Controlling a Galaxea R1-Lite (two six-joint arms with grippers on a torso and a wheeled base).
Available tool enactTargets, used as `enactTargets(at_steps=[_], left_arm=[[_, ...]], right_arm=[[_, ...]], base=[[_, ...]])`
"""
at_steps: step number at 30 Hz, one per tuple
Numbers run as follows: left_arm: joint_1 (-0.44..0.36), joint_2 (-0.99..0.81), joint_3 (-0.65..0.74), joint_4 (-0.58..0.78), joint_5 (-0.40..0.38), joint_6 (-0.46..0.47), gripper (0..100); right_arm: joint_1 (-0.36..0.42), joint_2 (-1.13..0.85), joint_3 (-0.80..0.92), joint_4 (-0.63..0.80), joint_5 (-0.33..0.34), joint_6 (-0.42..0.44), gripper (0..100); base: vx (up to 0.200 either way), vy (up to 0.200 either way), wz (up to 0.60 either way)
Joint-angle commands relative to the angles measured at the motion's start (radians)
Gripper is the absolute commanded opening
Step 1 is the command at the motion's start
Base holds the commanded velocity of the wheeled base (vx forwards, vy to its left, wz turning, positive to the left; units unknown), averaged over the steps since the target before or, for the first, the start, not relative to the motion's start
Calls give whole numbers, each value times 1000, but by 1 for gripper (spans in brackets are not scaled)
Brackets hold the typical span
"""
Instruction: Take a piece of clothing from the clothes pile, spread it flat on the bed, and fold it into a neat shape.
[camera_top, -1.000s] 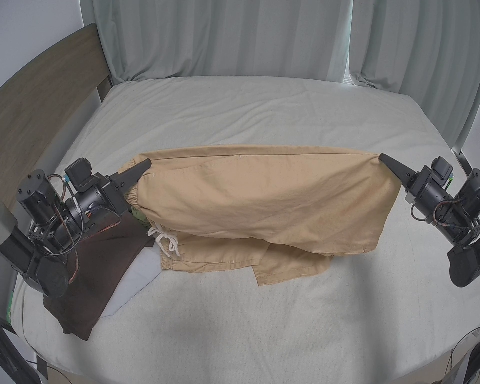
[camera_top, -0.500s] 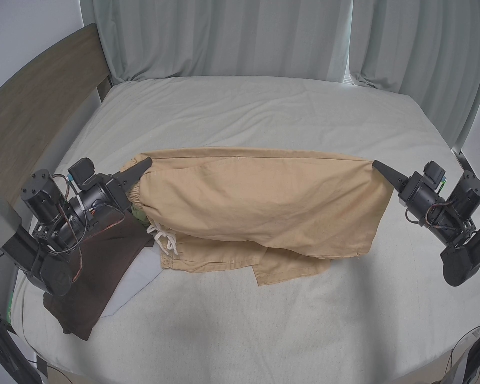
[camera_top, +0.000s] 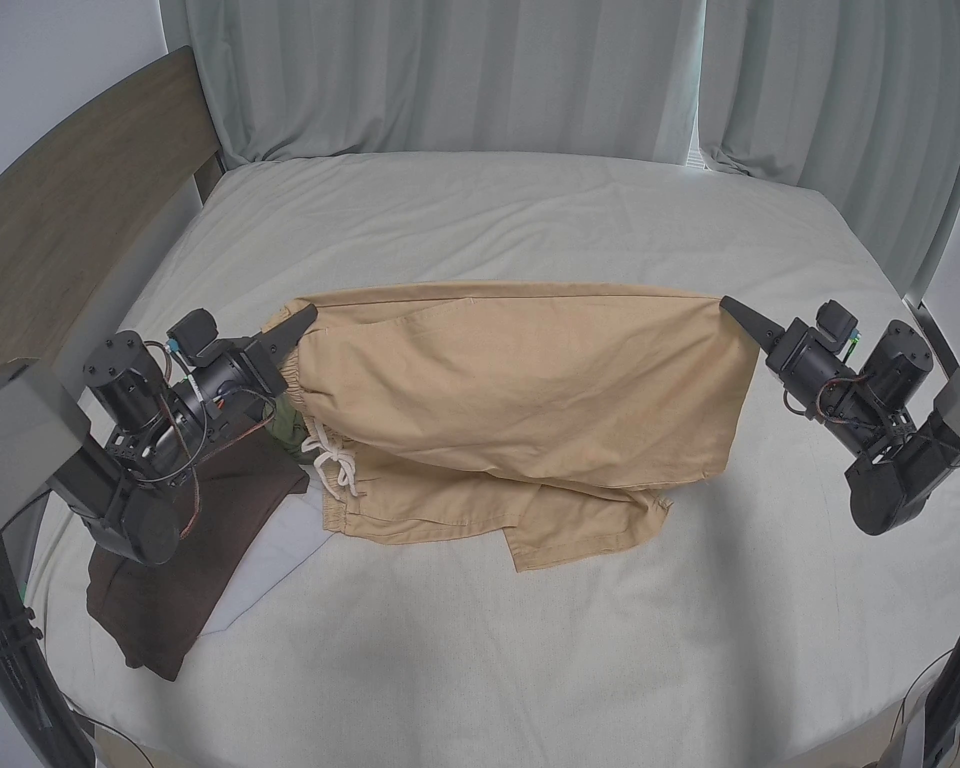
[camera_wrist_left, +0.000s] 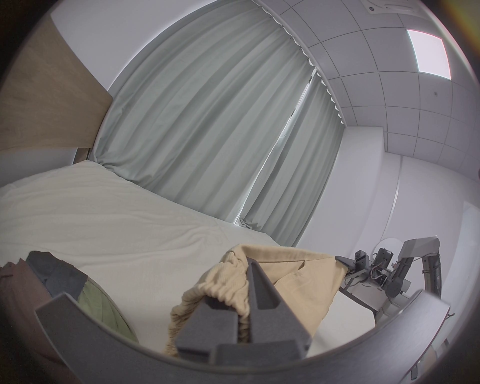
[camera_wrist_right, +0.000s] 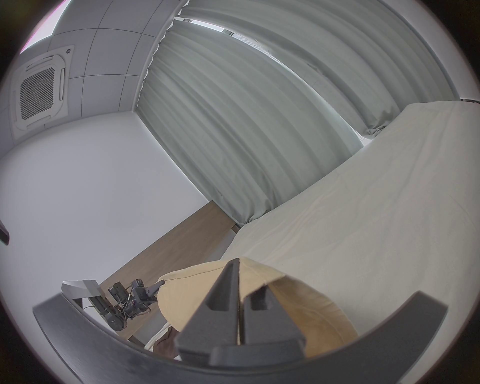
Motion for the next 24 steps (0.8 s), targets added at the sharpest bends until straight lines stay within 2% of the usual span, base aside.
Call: enactTargets(at_steps=[1, 10, 17, 24], left_arm=[[-4, 81, -61, 0, 8, -19, 0], [-4, 172, -153, 0, 11, -39, 0], [-6, 262, -266, 1, 57, -41, 0], [-2, 308, -334, 0, 60, -96, 0]], right_arm=[[-6, 101, -68, 0, 1, 1, 0], [-26, 217, -189, 0, 1, 6, 0], [-38, 305, -290, 0, -3, 9, 0], [-44, 371, -392, 1, -1, 21, 0]], base=[[0, 0, 0], [0, 0, 0], [0, 0, 0], [0, 0, 0]])
